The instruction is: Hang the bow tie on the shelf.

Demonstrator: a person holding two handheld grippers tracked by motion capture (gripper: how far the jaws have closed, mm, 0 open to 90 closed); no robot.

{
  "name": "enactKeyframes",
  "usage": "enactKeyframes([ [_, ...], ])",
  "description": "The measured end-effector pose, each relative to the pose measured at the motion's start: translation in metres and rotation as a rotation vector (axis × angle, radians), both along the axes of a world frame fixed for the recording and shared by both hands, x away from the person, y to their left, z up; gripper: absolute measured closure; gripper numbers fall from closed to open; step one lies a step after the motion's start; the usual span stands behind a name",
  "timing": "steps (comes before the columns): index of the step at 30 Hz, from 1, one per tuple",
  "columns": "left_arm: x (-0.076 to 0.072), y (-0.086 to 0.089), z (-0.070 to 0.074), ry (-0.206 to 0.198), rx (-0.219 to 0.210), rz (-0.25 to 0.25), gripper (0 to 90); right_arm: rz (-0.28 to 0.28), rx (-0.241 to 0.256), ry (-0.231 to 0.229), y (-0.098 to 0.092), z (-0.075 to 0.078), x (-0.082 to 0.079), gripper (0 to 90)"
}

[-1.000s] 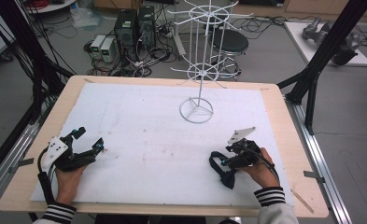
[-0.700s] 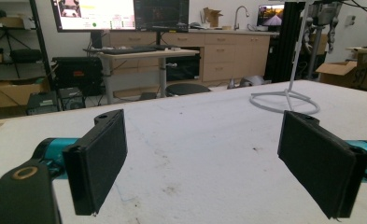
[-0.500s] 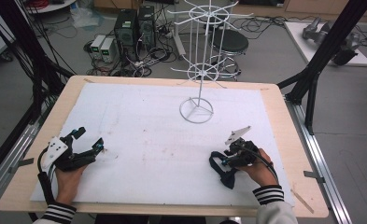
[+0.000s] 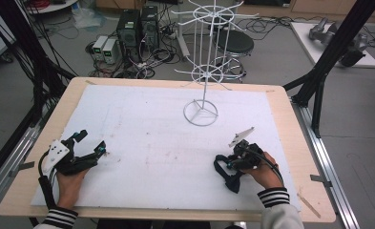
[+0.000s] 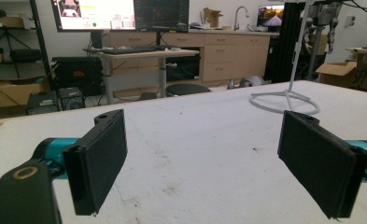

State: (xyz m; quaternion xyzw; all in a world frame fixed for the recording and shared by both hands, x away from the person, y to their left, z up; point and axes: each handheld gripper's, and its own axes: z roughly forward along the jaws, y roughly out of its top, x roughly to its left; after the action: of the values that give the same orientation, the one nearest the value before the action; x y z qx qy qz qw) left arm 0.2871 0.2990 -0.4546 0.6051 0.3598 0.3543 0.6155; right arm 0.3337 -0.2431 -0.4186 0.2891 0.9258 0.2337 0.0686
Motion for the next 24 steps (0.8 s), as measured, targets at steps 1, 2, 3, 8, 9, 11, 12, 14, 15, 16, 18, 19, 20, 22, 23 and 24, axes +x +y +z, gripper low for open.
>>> enactKeyframes([
  [1,0.0,0.0001,0.0,0.0,0.0,0.0,16.1,0.001,-0.004,0.007,0.0004,-0.0003,0.0004,73.5],
  [2,0.0001,0.0003,0.0,0.0,0.001,0.0,16.1,0.001,-0.002,0.012,0.0006,-0.0001,0.0005,74.8],
  [3,0.0,0.0001,0.0,0.0,-0.001,0.0,16.1,0.001,-0.002,0.012,0.0006,-0.0001,0.0005,74.8],
  [8,0.0001,0.0004,-0.0001,0.0,-0.001,0.0,16.1,0.005,-0.005,0.018,0.0023,0.0006,0.0005,80.3],
  [9,0.0002,0.0003,-0.0001,0.0,-0.008,0.0,16.1,-0.009,-0.002,0.025,0.0026,0.0009,0.0001,83.2],
  [11,0.0,0.0003,0.0,0.0,0.0,0.0,16.1,-0.006,0.007,0.023,0.0021,0.003,-0.0003,87.9],
  [12,0.0,0.0003,0.0,0.0,0.0,0.0,16.0,-0.006,0.007,0.023,0.0021,0.003,-0.0003,87.9],
  [14,0.0,0.0004,0.0,0.0,-0.001,0.0,16.1,-0.001,0.004,0.021,0.0027,0.0031,-0.0007,88.3],
  [15,0.0,0.0004,-0.0001,0.001,-0.002,-0.001,16.1,0.001,0.004,0.02,0.003,0.0033,-0.0009,88.6],
  [16,0.0,0.0004,0.0,0.0,-0.001,0.0,16.1,0.002,0.001,0.02,0.0033,0.0035,-0.0011,88.7],
  [18,0.0,0.0003,-0.0001,0.0,0.0,0.0,16.1,0.007,-0.001,0.016,0.0034,0.0038,-0.0013,88.8],
  [19,0.0,0.0004,0.0,0.0,0.0,0.0,16.1,0.007,0.001,0.016,0.0035,0.0041,-0.0015,88.9],
  [20,0.0001,0.0003,-0.0001,0.0,-0.002,0.0,16.1,0.008,0.006,0.018,0.0036,0.0047,-0.002,88.9],
  [22,0.0,0.0004,0.0,0.0,-0.001,0.0,16.0,0.01,0.024,0.007,0.0028,0.0063,-0.0022,88.9],
  [23,0.0,0.0003,-0.0001,0.0,0.0,0.0,16.0,0.006,0.032,0.007,0.0026,0.0069,-0.0025,88.9],
  [24,0.0,0.0004,0.0,0.0,0.0,0.0,16.1,0.002,0.036,0.001,0.0025,0.0077,-0.0028,88.9],
])
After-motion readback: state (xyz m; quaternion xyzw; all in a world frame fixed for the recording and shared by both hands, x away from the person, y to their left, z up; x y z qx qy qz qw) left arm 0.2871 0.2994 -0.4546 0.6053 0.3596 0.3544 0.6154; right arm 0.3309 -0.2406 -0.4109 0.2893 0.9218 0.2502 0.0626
